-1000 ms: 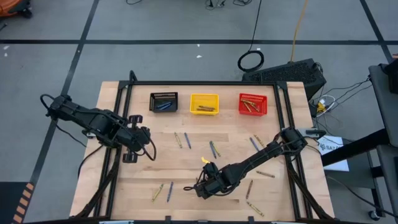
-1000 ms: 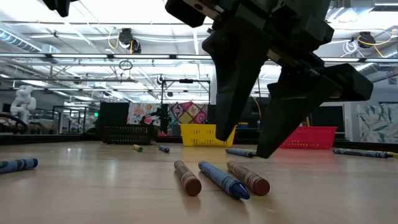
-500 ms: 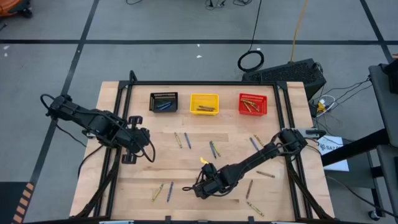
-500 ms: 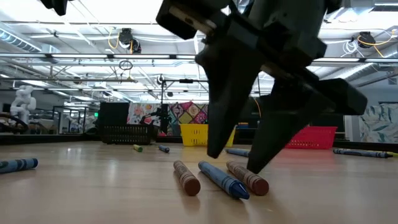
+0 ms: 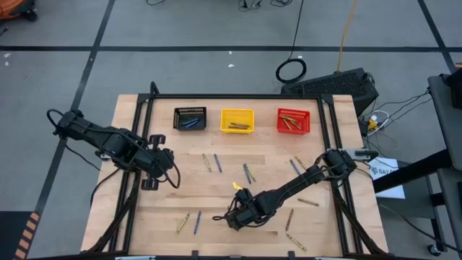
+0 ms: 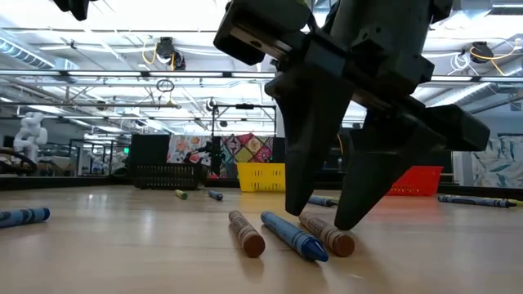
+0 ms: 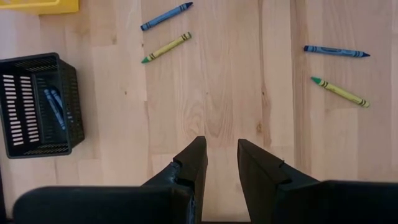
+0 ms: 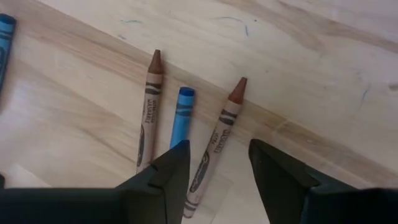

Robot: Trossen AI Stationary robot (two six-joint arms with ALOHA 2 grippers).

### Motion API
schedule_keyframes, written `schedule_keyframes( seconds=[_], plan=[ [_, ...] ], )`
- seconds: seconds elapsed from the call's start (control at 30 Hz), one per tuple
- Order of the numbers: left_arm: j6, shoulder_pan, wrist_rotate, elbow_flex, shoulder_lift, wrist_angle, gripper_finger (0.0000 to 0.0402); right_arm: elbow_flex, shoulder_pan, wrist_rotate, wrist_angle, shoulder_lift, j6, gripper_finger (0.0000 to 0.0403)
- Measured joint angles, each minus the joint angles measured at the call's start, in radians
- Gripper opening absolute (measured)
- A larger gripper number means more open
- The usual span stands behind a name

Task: Sort crayons
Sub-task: Put the brown crayon into the yellow bin

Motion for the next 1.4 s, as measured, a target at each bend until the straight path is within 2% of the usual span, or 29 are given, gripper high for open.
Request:
schedule_keyframes(
  seconds=[0.17,0.7,1.23,1.4],
  plan=[
    [0.000,0.000,0.000,0.000,0.000,0.000,0.0088,0.003,-0.002,-0.041,0.003,0.033,0.004,0.0155],
    [0.002,0.000,0.000,0.000,0.000,0.000,0.0088,0.000,-0.006,-0.064,-0.035,0.046,0.005,0.0088],
    [0.004,0.000,0.000,0.000,0.000,0.000,0.0088,-0.001,-0.024,-0.098,-0.160,0.049,-0.001,0.0072],
    [0.004,0.000,0.000,0.000,0.000,0.001,0.0088,-0.001,-0.040,-0.110,-0.167,0.049,-0.056,0.0072]
  ],
)
